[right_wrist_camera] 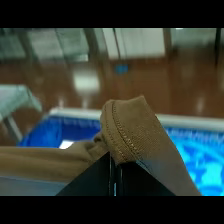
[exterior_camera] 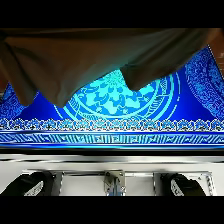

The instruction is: Fold the shirts.

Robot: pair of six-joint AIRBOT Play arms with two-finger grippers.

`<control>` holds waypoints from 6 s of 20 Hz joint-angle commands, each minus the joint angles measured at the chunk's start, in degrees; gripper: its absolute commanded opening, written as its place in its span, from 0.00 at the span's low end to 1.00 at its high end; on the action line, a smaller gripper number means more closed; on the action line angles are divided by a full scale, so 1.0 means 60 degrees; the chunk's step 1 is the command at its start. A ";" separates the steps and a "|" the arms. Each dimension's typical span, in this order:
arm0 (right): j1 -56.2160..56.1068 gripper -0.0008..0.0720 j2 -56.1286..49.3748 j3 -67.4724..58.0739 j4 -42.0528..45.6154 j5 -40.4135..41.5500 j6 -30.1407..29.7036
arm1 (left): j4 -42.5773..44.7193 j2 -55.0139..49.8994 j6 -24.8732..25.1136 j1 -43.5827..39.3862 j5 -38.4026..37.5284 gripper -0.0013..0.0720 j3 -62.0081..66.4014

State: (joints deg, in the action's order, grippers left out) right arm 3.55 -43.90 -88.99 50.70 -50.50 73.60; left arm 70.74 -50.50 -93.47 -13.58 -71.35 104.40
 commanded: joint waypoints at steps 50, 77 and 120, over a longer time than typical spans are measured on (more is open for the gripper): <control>0.3366 0.82 -0.5810 0.3781 0.1942 -0.4736 0.0535 | -0.2670 -0.4047 0.3162 0.6583 0.0047 0.91 -1.1599; 0.1996 0.82 -0.9092 0.3781 0.0226 -0.2572 0.0605 | -0.5191 -0.3235 0.4575 0.5060 0.0739 0.07 -1.1632; 0.1308 0.09 -0.2546 0.1169 0.5027 -0.4918 0.1963 | -0.1687 0.1031 0.1821 0.5056 -0.0976 0.07 -0.6798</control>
State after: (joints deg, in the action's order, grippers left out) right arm 12.62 -51.88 -91.13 81.89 -87.81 83.48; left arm 60.82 -41.06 -82.78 16.69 -83.59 76.44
